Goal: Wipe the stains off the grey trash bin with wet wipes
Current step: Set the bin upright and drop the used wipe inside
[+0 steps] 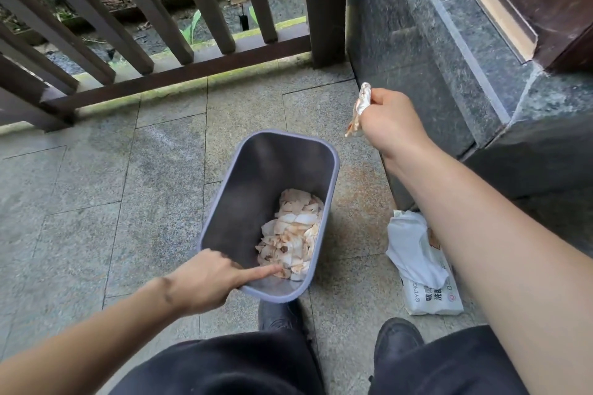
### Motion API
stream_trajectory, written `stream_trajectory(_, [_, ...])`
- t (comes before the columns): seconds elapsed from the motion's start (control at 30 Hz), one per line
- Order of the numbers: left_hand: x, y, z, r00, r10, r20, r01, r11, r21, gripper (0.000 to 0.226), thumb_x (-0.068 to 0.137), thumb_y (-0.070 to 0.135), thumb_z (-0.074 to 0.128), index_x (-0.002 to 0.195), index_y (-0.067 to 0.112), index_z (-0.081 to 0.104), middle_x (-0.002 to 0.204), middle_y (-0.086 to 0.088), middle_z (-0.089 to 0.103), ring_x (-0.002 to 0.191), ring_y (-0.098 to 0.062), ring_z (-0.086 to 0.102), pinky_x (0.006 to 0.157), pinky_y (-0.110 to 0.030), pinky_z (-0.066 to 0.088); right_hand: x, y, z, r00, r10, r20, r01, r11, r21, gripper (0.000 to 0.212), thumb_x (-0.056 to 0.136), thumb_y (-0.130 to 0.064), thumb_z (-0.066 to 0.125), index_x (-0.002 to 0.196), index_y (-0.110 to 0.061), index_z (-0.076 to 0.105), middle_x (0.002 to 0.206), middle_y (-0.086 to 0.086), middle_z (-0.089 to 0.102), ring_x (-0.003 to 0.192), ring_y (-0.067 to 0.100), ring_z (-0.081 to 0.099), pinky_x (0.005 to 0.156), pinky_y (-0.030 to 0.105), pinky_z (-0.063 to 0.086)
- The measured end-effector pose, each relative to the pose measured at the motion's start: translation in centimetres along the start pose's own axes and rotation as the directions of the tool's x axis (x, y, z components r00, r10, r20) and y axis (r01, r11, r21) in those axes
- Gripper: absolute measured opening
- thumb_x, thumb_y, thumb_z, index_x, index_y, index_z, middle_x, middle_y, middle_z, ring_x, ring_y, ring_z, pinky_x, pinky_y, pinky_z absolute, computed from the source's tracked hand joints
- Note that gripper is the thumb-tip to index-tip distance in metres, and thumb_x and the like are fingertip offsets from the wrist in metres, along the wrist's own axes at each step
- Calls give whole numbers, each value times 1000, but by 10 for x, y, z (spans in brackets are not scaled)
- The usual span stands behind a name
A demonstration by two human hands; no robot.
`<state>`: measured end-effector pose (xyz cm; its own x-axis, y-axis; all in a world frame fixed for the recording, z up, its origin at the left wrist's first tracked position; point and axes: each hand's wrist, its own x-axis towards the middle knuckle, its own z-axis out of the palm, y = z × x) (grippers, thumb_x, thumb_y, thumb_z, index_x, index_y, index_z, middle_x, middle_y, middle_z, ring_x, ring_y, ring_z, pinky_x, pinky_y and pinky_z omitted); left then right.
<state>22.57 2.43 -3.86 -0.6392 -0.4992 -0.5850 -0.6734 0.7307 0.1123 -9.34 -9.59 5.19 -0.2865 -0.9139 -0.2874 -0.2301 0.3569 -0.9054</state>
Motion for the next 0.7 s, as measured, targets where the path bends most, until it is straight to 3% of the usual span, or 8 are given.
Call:
stream_trajectory(0.13, [25,-1,-30,989,-43,-140,50,998,45,107,80,4,41,143,64,-20,77,-1,67,59,-23,55,57,-33,36,1,0,-2,1000,5,-3,-5,1000,-18,22,89,-9,42,97,-1,61,72,2,49,62,12,41,58,29,32])
stream_trajectory(0.3, [66,-4,-72,955,-96,-280,125,988,87,110,75,3,45,145,63,-15,54,4,41,45,-19,32,50,-31,26,7,4,-4,1000,22,-7,-23,998,-51,25,84,-5,38,99,4,57,78,10,50,72,19,43,67,32,35])
stream_trajectory(0.43, [100,-15,-83,939,-121,-323,162,981,104,110,74,1,45,142,63,-18,55,4,39,47,-21,35,50,-30,27,11,8,-10,999,24,-23,-25,998,-65,28,90,-9,39,107,1,59,87,16,64,79,27,61,76,40,50])
stream_trajectory(0.5, [118,-21,-87,931,-140,-338,191,974,124,107,75,1,45,148,61,-6,54,4,39,46,-20,35,50,-30,28,14,9,-14,998,36,-45,-39,998,-58,30,90,-8,39,110,0,60,95,16,67,86,27,64,77,39,51])
stream_trajectory(0.6, [151,-30,-94,906,-199,-373,247,965,85,98,80,5,46,150,61,6,67,0,61,56,-28,54,52,-32,34,18,12,-14,999,46,-26,-48,997,-59,30,90,-9,39,110,-1,60,99,15,68,79,18,59,66,28,43])
stream_trajectory(0.7, [183,-36,-108,852,-260,-454,302,953,20,89,91,10,46,148,63,3,69,-2,59,61,-31,56,54,-34,40,19,14,-13,999,45,-30,-46,997,-58,30,93,-13,38,108,-1,61,107,20,66,83,23,62,69,36,49])
